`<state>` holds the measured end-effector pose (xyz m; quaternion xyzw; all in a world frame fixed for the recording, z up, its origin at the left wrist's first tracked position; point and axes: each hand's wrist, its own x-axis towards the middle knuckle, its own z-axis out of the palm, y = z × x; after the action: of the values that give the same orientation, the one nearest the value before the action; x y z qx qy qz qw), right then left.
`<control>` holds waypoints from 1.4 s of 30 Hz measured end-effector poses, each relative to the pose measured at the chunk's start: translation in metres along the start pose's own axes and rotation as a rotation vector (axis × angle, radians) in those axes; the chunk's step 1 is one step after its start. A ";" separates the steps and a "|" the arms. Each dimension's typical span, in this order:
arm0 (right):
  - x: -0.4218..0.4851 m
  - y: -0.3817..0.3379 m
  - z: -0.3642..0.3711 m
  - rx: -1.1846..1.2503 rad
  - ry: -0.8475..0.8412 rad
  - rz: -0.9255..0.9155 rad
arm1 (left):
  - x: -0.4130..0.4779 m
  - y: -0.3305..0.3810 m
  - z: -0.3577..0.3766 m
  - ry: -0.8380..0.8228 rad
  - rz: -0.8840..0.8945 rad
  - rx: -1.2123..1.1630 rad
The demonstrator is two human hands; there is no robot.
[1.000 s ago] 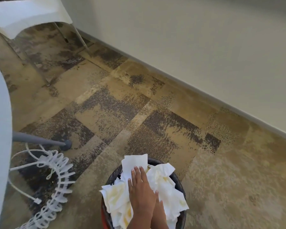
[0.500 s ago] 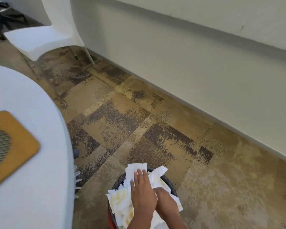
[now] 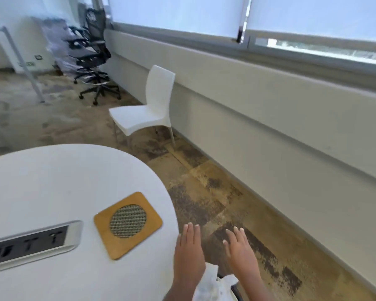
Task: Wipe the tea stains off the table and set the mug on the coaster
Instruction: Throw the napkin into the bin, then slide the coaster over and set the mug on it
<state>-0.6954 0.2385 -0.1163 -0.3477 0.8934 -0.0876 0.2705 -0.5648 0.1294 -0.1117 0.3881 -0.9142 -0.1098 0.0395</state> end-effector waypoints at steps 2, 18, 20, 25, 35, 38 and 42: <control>-0.004 -0.048 -0.006 -0.047 0.298 -0.150 | -0.010 -0.020 -0.031 0.044 -0.018 -0.007; -0.010 -0.214 0.008 0.063 -0.017 -0.339 | -0.038 -0.130 -0.096 0.011 -0.805 -0.858; -0.002 -0.221 0.011 0.091 -0.047 -0.292 | -0.035 -0.135 -0.098 0.003 -0.843 -0.969; 0.012 -0.241 0.022 0.127 -0.085 -0.175 | -0.029 -0.152 -0.105 0.019 -0.902 -1.159; 0.020 -0.245 0.028 0.107 0.054 -0.058 | -0.026 -0.174 -0.109 0.005 -1.016 -1.376; 0.019 -0.237 0.029 0.142 0.046 -0.035 | -0.027 -0.183 -0.106 -0.030 -1.069 -1.399; 0.007 -0.227 0.034 0.301 0.032 -0.019 | -0.036 -0.189 -0.109 -0.034 -1.058 -1.421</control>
<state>-0.5511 0.0664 -0.0692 -0.3102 0.8711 -0.2287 0.3044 -0.3898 0.0091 -0.0488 0.6421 -0.3311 -0.6614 0.2015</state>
